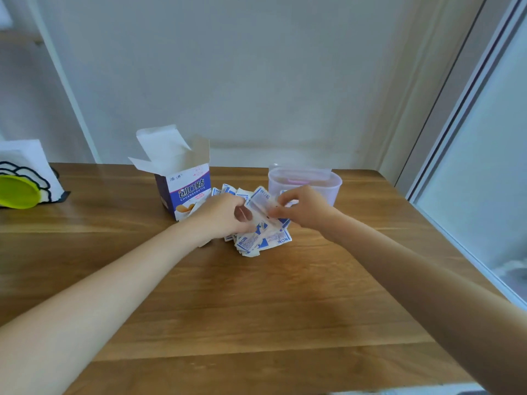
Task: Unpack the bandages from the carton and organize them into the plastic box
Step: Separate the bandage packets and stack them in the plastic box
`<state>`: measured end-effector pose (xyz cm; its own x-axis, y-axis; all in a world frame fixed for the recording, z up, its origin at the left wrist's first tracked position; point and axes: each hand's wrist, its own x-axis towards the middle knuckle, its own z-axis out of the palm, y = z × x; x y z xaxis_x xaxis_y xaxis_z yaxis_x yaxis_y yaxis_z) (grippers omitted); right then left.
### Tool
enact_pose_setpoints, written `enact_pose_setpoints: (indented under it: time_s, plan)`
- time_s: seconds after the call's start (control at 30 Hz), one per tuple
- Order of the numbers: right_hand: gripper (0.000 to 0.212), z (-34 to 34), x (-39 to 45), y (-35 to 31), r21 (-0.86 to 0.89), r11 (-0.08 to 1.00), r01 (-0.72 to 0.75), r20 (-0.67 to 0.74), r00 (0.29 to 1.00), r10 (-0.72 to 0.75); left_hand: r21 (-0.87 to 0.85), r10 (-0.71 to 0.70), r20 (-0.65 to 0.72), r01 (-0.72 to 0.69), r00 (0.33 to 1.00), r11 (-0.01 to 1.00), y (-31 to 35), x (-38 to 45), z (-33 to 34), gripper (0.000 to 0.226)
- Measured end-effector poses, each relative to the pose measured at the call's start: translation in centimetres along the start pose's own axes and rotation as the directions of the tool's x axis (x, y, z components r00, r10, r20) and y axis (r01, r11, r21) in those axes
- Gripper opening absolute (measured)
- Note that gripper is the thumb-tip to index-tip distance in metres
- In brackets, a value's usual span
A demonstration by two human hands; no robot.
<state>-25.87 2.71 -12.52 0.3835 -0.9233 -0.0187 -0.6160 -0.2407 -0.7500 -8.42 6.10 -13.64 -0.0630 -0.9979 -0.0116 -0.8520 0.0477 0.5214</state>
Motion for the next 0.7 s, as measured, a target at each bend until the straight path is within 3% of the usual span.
enact_pose_setpoints:
  time_s: [0.1,0.17,0.3,0.4,0.53,0.7]
  plan:
    - [0.017,-0.5,-0.3,0.3,0.316,0.940,-0.133,0.106,0.989,0.105,-0.467,-0.063,0.031,0.070,0.998,0.882,0.5,-0.1,-0.2,0.017]
    - [0.012,-0.4,-0.4,0.7,0.458,0.876,-0.150,0.133,0.986,0.100,-0.636,-0.087,0.131,0.151,0.988,0.757,0.7,-0.2,0.1,0.015]
    - [0.018,0.0,-1.0,1.1,0.625,0.760,-0.180,0.148,0.983,0.111,-0.707,-0.051,0.249,0.218,0.967,0.673,0.9,-0.3,0.7,0.021]
    - [0.024,0.2,-1.2,1.5,0.617,0.771,-0.158,0.116,0.987,0.109,-0.761,-0.048,0.277,0.249,0.960,0.599,1.2,-0.2,0.8,0.027]
    - [0.025,0.0,-1.4,1.7,0.569,0.815,-0.111,0.088,0.993,0.074,-0.641,-0.089,0.171,0.180,0.981,0.746,1.6,0.2,1.3,0.035]
    - [0.019,-0.4,-1.3,1.7,0.541,0.831,-0.125,0.069,0.992,0.105,-0.512,-0.032,0.125,0.092,0.992,0.854,2.3,0.3,1.4,0.023]
